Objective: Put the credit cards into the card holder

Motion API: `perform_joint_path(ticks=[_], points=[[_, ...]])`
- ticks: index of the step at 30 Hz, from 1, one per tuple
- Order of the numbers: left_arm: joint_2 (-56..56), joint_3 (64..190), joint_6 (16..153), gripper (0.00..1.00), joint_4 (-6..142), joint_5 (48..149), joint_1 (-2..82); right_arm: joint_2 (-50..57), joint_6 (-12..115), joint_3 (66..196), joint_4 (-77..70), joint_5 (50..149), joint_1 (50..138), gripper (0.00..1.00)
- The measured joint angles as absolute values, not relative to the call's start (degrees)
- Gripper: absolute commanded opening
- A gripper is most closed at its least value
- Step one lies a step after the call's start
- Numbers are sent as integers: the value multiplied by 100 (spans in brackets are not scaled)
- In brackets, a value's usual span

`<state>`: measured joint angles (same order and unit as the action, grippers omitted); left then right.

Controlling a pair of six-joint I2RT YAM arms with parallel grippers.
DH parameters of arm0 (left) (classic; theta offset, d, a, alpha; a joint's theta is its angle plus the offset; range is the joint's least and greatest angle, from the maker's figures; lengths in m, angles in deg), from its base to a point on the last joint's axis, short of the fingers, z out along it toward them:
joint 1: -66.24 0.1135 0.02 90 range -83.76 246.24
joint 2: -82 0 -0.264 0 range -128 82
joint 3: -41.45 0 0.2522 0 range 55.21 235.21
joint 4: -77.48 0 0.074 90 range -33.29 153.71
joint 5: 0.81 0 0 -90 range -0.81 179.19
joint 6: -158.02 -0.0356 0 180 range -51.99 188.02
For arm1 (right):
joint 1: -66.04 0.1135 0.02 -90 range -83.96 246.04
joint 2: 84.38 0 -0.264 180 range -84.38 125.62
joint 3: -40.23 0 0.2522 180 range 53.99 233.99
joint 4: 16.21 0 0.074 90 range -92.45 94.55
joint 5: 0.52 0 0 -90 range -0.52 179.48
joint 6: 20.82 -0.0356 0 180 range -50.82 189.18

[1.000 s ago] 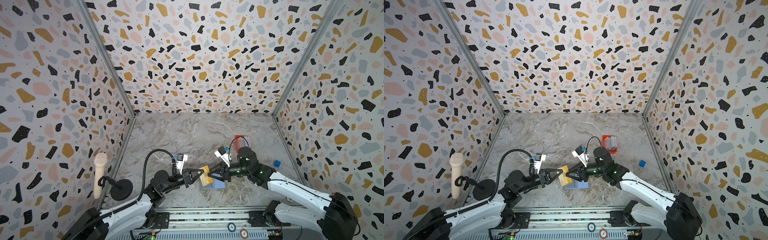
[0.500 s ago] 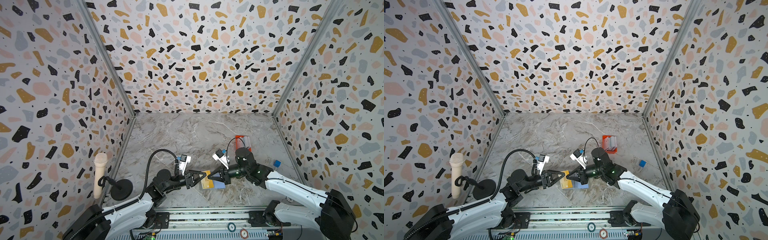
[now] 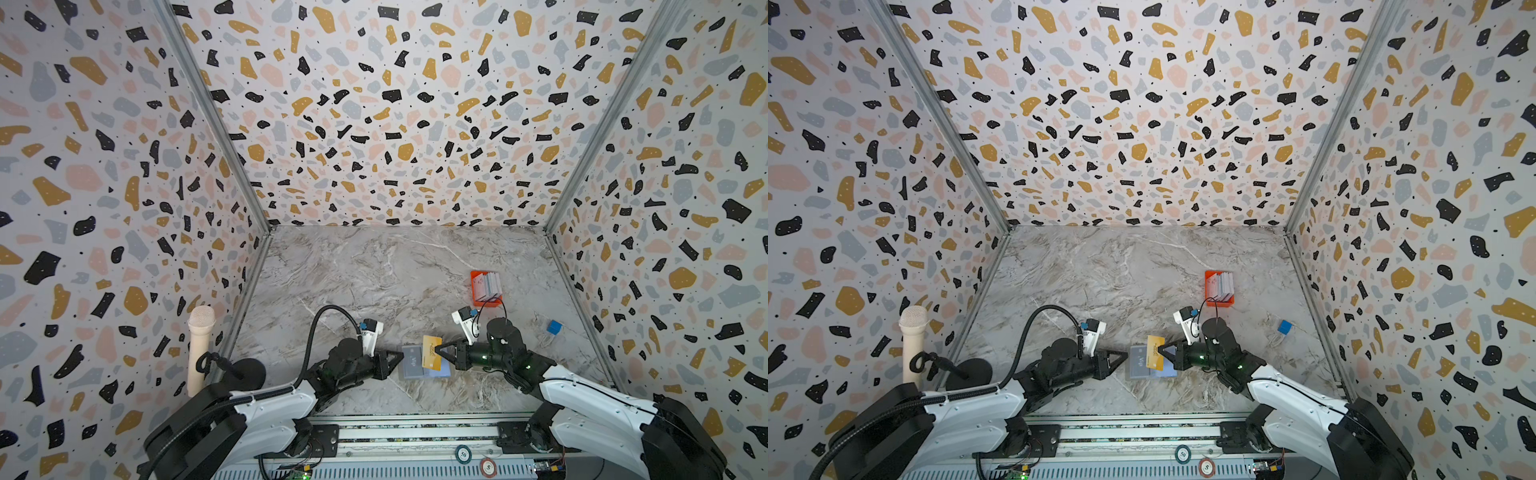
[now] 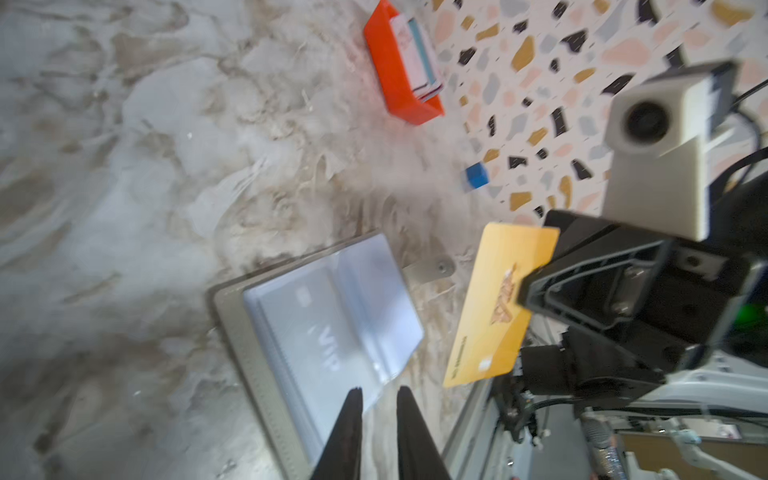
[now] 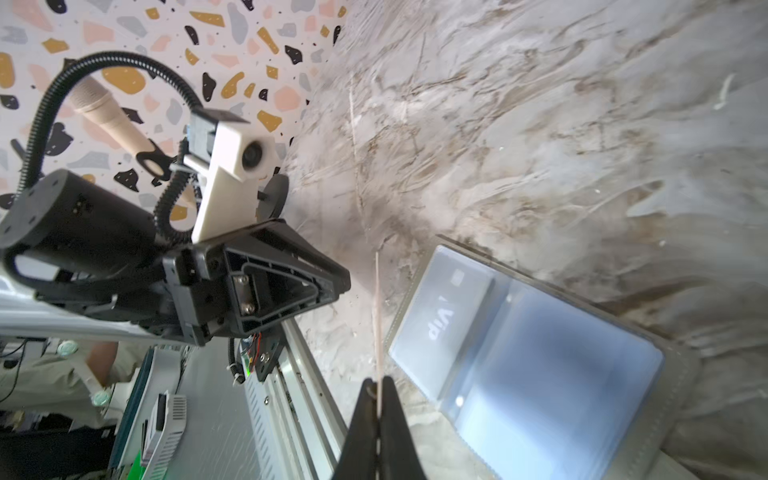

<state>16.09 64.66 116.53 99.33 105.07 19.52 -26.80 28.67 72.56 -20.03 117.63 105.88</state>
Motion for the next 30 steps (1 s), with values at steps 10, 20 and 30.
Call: perform_joint_path(ticks=[10, 20, 30], points=[[765, 6588, 11620, 0, 10141, 10266, 1714, -2013, 2832, 7250, -2458, 11325, 10537, 0], [313, 6737, 11620, 0, 10237, 10142, 1688, -1491, 2852, 7250, -2784, 11319, 10369, 0], [151, 6739, 11618, 0, 10235, 10104, 1688, -1152, 2847, 7250, -3076, 11365, 10338, 0]])
